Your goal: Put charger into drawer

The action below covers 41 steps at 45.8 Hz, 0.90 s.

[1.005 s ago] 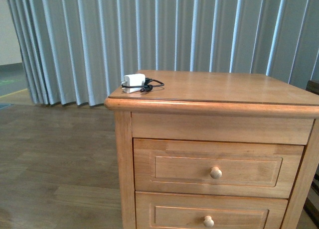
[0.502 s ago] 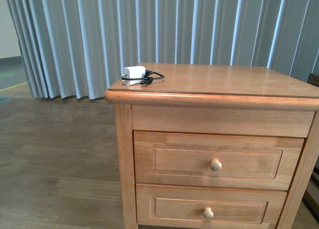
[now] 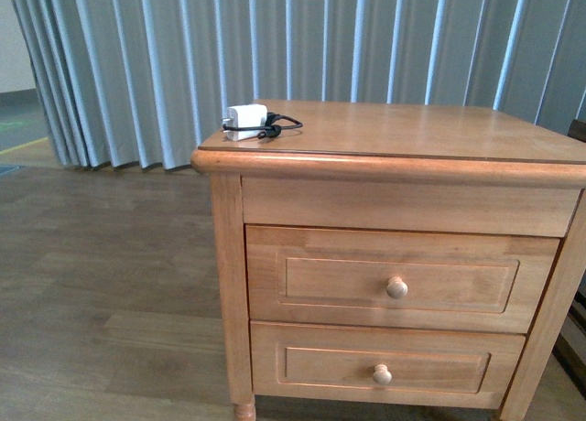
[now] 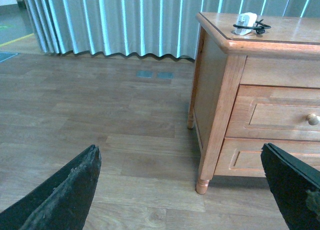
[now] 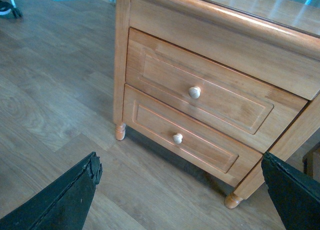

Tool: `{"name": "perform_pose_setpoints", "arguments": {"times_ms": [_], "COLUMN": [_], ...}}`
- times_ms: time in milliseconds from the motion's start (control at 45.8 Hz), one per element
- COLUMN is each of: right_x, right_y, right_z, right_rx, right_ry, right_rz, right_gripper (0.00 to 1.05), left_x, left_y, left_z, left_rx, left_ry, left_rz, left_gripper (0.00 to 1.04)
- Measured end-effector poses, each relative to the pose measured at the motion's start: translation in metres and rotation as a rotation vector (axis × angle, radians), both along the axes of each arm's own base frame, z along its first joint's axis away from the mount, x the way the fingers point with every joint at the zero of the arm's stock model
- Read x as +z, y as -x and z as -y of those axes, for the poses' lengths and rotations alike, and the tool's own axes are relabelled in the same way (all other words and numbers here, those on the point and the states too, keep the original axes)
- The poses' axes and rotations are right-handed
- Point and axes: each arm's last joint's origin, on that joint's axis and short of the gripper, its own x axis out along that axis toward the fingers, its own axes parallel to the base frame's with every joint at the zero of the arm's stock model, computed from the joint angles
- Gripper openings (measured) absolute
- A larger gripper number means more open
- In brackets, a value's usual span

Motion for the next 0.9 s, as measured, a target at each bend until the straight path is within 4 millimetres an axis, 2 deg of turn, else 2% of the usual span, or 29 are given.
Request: {"name": "perform_pose_setpoints", "arguments": {"times_ms": [175,371,546,896], "right_x": [-0.002,-0.002,-0.014,-0.037], "right_y": [-0.017,-0.055,-0.088,-0.143], "right_z": [-0.015,-0.044,-0.074,-0.111], "right_rx": [-0.038,-0.171,-0.238,-0.318], "right_ry": [0.035,0.072,0.117,0.153], "right_rz": [-0.010,-0.006,-0.021,-0.014], "right_gripper": [0.96,0.96,0.96,0.96], "left_x": [0.000,0.000,0.000,0.000], "left_y": [0.000,0.000,0.000,0.000], "left_z": [0.000,0.000,0.000,0.000], "left_rx": [-0.001,-0.001,-0.001,-0.001], "left_ry": [0.000,0.000,0.000,0.000], "left_rz": [0.000,0.000,0.000,0.000], "left_gripper": [0.99,0.99,0.99,0.99]}}
